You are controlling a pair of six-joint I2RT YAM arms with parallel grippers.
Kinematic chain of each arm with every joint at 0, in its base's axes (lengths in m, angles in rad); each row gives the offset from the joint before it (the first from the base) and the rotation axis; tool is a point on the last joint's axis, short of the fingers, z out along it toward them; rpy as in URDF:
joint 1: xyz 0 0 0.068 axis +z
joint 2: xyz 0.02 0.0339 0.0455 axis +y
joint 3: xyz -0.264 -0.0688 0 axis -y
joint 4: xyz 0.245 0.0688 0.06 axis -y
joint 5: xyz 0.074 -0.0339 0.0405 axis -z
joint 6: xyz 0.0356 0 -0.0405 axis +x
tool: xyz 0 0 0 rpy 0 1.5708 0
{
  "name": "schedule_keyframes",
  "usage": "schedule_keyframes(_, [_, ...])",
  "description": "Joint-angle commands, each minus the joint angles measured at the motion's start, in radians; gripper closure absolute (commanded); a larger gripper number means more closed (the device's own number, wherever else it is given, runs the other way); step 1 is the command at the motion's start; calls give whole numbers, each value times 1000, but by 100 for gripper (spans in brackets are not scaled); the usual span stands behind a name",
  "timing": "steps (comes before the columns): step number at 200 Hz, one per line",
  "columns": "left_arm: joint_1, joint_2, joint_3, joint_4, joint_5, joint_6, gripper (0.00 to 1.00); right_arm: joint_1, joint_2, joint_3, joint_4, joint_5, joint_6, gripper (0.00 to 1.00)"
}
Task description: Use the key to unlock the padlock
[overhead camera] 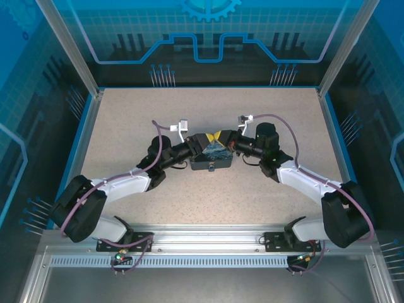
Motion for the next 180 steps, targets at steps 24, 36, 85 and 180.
schedule_keyframes(24, [51,-86,3,-74,-14,31,38,-32,-4,-13,-29,-37,-43,100])
schedule_keyframes(36, [69,-98,14,-121,3,40,35,-41,-9,-21,-37,-48,-52,100])
schedule_keyframes(85, [104,-71,116,-318,103,96,32,-54,-16,-41,-24,-90,-57,100])
schedule_keyframes(180, [89,59,196,-258,212,62,54,-36,-23,-33,25,-102,-6,100])
